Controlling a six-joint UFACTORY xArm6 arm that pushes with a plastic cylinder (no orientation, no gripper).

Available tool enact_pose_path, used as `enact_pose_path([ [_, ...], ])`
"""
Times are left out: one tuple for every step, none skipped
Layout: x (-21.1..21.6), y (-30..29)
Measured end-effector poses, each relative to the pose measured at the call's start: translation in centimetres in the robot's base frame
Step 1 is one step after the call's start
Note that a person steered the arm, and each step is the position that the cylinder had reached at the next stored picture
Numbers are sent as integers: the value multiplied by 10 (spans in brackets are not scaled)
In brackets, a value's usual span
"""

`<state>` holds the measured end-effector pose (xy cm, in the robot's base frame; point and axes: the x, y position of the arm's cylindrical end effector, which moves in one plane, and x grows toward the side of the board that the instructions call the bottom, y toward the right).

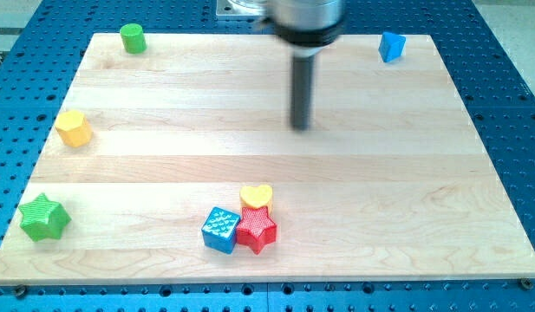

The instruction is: Push the triangle to the left of the yellow heart

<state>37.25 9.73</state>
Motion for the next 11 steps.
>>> enact_pose_path([
  [-69, 124],
  [-133, 183],
  [-135, 99],
  [-108, -17],
  [-129, 39],
  [-155, 40],
  [-168, 24],
  [-167, -19],
  [-122, -84],
  [-88, -133],
  [-88, -124],
])
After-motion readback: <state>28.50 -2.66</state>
